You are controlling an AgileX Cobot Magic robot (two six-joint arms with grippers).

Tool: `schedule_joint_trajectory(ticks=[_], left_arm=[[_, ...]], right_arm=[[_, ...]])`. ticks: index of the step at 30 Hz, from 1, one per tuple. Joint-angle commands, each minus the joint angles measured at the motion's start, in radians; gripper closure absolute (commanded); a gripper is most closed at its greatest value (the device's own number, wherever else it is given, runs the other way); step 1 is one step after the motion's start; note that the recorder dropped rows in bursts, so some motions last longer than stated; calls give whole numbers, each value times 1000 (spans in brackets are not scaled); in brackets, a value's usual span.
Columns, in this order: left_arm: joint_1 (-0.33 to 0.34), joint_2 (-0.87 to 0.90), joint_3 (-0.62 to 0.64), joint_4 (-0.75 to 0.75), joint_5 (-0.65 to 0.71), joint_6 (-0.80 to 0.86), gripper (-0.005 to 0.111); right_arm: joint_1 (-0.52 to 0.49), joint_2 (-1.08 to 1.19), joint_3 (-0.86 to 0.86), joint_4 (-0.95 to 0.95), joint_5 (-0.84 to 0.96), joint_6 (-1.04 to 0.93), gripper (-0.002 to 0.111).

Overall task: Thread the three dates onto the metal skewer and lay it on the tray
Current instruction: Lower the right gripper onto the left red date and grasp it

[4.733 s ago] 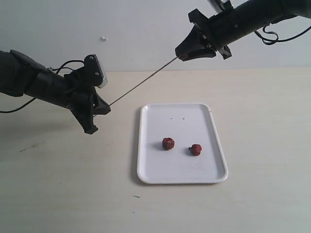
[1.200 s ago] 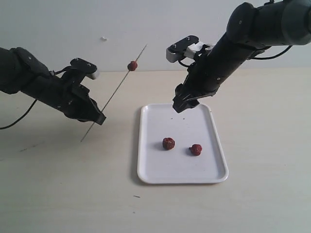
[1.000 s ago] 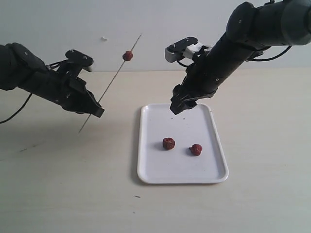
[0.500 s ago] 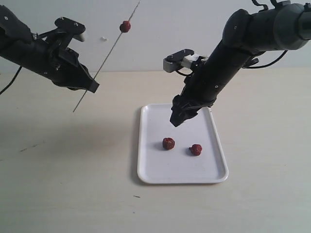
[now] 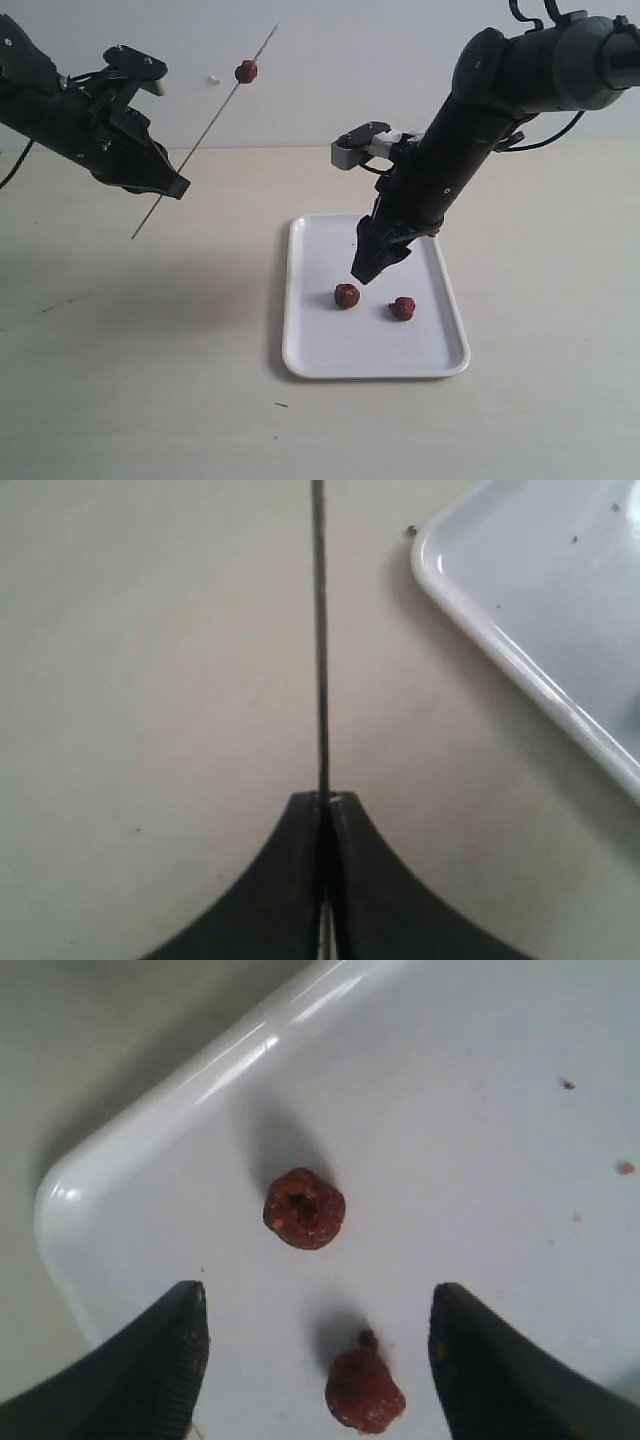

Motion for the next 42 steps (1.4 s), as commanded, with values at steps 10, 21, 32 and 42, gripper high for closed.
schedule_joint_trajectory(ticks=[10, 21, 32, 42], left_arm=[[5, -1, -9, -4, 9, -17, 107], [5, -1, -9, -5, 11, -17, 107], [5, -1, -9, -5, 9, -17, 107], [5, -1, -9, -12, -3, -43, 107]], right_arm=[[78, 73, -7, -141, -188, 363, 47], [78, 77, -7, -150, -168, 456, 47], [78, 54, -7, -67, -127, 451, 47], [93, 67, -7, -75, -106, 575, 51]])
